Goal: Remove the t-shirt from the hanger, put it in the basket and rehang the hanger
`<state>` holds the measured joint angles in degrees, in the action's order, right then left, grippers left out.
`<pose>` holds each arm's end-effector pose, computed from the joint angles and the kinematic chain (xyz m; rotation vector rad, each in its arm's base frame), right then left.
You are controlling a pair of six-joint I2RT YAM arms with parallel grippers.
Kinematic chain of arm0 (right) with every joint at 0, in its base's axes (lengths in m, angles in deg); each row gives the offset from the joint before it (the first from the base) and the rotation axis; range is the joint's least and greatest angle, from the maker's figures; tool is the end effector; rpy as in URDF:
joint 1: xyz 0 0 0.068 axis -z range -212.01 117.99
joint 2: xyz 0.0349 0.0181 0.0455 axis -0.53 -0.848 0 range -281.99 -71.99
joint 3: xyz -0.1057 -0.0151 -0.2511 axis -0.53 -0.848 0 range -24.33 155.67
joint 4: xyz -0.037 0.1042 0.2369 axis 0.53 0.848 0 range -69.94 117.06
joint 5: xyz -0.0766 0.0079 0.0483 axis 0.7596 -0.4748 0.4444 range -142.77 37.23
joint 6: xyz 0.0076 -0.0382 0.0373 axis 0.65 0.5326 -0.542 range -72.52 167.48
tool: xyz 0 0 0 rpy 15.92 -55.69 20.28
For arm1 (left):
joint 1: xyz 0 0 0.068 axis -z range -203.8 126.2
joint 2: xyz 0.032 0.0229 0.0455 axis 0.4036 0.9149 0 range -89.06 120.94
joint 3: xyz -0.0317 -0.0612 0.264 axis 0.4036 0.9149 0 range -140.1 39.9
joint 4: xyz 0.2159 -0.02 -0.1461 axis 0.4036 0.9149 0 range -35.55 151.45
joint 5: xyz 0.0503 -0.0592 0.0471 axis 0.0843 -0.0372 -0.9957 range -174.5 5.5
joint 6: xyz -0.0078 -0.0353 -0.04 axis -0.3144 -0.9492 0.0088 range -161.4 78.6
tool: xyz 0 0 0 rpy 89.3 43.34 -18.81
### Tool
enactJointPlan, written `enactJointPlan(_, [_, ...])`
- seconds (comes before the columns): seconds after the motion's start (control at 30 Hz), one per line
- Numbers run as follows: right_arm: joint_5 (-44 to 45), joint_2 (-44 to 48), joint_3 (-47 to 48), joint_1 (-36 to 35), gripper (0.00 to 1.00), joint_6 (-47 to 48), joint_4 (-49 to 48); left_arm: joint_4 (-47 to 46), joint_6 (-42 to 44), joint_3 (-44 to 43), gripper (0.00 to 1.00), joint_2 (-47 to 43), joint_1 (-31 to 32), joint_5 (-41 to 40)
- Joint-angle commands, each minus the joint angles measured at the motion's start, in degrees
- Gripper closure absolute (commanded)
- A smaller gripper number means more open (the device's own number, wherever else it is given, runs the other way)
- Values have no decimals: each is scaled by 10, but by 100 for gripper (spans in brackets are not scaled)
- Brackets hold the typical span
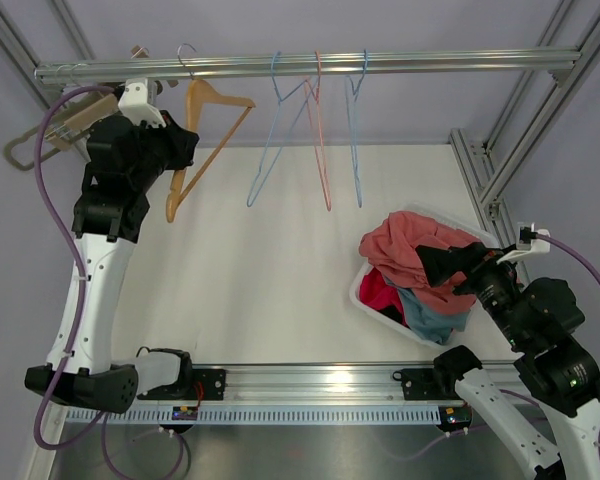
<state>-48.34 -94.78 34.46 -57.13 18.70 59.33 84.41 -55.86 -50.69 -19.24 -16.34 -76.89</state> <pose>0.0455 0.0181 0.4021 0.1138 1.6646 0.6563 0.2419 -0.0364 0.4868 -0.0080 1.7461 -0.3960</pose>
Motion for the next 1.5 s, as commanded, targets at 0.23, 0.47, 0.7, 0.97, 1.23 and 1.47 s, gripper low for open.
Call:
enactJointPlan(0.23, [-79, -22, -13, 3, 1, 5, -28, -198, 11, 185, 100, -70, 17, -45])
enactJointPlan(0.47, [-89, -21, -12, 3, 1, -1, -31, -207, 10, 219, 100, -86, 26, -49])
enactJointPlan(0.7, [-119, -30, -10, 3, 1, -4, -42, -203, 6, 237, 59, -109, 33, -49])
enactJointPlan(0.97, [-134, -51, 31, 2, 0, 20, -56, -120, -36, 259, 1, -246, 33, -36])
enactJointPlan(1.23, [-90, 4, 58, 3, 1, 63, -50, -6, -74, 328, 1, -425, 33, 62])
enactJointPlan(1.47, [-20, 81, 37, 3, 1, 72, -44, 19, -91, 415, 1, -574, 33, 154])
